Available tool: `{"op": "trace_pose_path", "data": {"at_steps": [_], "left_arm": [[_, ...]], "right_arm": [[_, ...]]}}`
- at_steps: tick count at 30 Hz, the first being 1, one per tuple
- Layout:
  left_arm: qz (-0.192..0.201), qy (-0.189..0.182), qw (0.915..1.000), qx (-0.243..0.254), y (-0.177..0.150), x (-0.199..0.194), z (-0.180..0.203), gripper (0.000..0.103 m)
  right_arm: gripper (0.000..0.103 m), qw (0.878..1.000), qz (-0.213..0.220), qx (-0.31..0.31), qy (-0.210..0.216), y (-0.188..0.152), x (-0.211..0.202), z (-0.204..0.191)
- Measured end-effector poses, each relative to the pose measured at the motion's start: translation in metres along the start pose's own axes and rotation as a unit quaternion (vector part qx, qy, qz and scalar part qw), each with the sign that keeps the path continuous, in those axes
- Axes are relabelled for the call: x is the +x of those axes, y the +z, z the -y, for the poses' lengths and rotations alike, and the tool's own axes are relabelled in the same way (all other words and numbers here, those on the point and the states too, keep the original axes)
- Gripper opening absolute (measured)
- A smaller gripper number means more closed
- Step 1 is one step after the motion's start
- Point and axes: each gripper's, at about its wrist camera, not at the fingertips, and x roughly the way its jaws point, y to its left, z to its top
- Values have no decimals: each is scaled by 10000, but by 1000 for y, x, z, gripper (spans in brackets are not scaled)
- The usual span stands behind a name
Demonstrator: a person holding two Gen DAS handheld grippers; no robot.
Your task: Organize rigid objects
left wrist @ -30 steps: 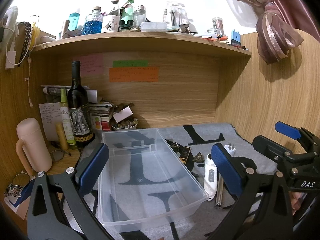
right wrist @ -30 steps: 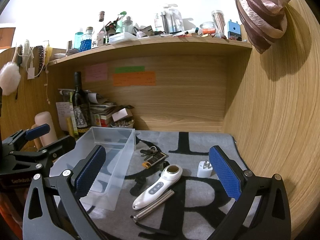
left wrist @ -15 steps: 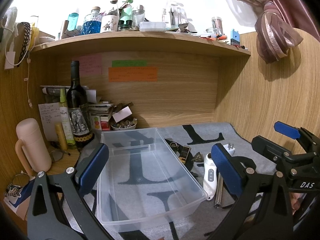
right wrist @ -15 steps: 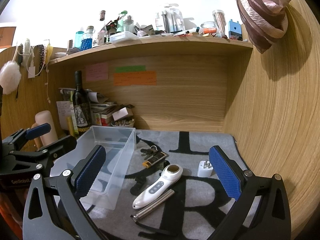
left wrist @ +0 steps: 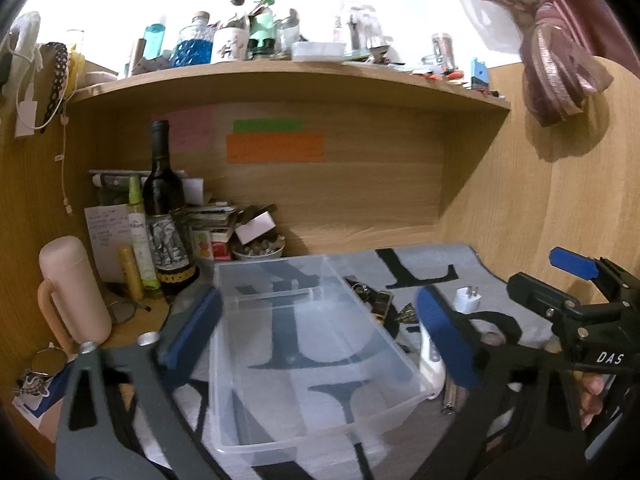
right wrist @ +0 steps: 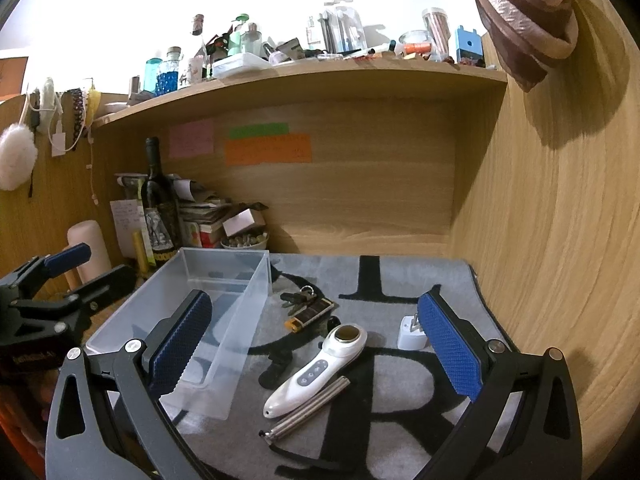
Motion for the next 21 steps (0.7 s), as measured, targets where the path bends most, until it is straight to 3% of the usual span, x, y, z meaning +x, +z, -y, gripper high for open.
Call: {"op": "trace_pose_path", "data": {"at_steps": [6, 11, 16, 21], "left_arm": [[-415, 101, 9990, -113, 3, 14, -23, 83], [-938, 139, 9953, -205, 3, 31, -47, 71], [-1594, 138, 9866, -321, -1, 54, -72, 54], [-2248, 10, 9732, -482, -7, 78, -92, 43]], "right_arm": [[102, 9997, -177, 91, 104, 1, 12, 8], [95, 9994, -333, 48, 84, 3, 23, 13], [86, 9983, -579, -67, 62, 3, 40, 16], [76, 9961, -870, -96, 51, 2, 56, 20]]}}
